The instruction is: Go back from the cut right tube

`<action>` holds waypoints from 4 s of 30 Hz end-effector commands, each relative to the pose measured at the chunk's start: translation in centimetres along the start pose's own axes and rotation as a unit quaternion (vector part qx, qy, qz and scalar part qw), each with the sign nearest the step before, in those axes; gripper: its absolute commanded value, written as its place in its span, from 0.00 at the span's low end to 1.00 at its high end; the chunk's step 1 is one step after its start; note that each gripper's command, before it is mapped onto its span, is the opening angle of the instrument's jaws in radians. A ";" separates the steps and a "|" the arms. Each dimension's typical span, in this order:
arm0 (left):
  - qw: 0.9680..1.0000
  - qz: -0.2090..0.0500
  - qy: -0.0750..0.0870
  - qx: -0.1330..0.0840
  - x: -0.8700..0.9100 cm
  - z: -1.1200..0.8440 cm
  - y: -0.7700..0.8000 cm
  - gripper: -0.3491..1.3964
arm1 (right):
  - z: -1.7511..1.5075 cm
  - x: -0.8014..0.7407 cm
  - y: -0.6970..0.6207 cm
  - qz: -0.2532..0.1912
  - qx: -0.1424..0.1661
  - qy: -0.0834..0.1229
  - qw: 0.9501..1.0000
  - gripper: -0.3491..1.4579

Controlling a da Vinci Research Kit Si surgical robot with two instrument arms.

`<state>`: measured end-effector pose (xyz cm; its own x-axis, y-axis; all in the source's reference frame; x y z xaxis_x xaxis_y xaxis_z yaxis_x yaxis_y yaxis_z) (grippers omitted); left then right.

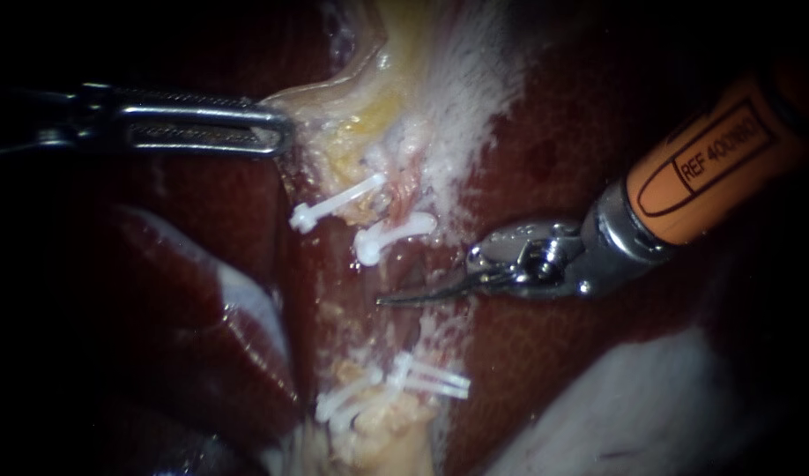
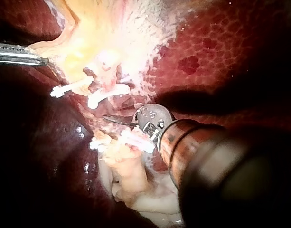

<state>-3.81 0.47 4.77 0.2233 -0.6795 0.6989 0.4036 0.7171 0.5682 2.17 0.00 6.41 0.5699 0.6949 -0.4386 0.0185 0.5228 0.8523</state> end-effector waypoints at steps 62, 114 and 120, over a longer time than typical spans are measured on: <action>1.000 0.001 0.000 0.002 0.06 -0.03 0.03 0.00 | -0.47 -0.14 -0.06 -0.083 -0.020 0.050 0.995 0.74; 0.999 0.004 0.031 0.032 0.67 0.61 -0.20 0.00 | -1.32 0.08 -0.22 -0.209 -0.122 0.034 0.970 0.98; 0.999 0.004 0.031 0.032 0.68 0.62 -0.20 0.00 | -1.32 0.08 -0.23 -0.209 -0.122 0.034 0.970 0.98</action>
<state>-4.29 -0.04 5.40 0.2814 -0.6802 0.6768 0.3430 0.7300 0.5911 1.13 0.59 5.81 0.4994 0.4236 -0.7558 0.0373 0.8610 0.5072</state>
